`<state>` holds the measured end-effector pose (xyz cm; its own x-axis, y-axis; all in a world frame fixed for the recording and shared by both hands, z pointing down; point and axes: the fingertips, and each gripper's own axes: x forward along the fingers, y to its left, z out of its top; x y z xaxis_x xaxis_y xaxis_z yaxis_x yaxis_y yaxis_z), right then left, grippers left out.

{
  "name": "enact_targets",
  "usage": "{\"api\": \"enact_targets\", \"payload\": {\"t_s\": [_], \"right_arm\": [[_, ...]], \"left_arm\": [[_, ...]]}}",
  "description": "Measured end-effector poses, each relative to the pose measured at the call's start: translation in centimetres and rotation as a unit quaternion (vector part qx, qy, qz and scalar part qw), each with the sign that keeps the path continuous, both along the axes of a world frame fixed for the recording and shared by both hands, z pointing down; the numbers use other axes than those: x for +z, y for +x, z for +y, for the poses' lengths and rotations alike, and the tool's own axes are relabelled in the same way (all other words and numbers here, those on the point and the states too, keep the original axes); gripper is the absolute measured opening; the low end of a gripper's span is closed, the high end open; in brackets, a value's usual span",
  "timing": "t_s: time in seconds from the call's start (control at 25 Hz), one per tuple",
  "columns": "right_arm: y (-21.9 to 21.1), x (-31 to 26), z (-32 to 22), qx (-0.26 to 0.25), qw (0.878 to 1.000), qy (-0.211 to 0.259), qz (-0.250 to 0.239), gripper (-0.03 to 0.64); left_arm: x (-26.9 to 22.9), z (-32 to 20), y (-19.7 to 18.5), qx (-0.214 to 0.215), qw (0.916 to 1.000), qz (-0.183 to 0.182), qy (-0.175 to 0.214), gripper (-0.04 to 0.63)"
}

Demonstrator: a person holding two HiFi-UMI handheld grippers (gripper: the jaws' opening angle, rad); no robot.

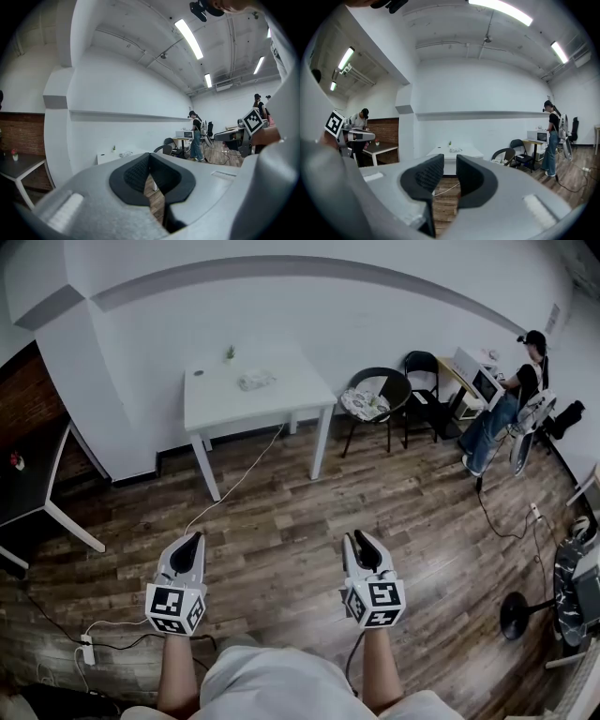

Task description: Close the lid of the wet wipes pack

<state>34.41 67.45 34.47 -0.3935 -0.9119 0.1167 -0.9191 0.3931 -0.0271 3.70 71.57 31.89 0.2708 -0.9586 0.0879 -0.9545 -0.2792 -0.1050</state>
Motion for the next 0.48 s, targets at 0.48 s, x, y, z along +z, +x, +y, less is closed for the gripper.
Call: {"api": "enact_targets", "payload": {"t_s": [0.48], "right_arm": [[-2.0,1.7,-7.2,-0.014,1.0,-0.015,0.004,0.089]], "left_arm": [[1.4,-7.0,-1.7,-0.01,0.9999,0.007,-0.005,0.0]]}}
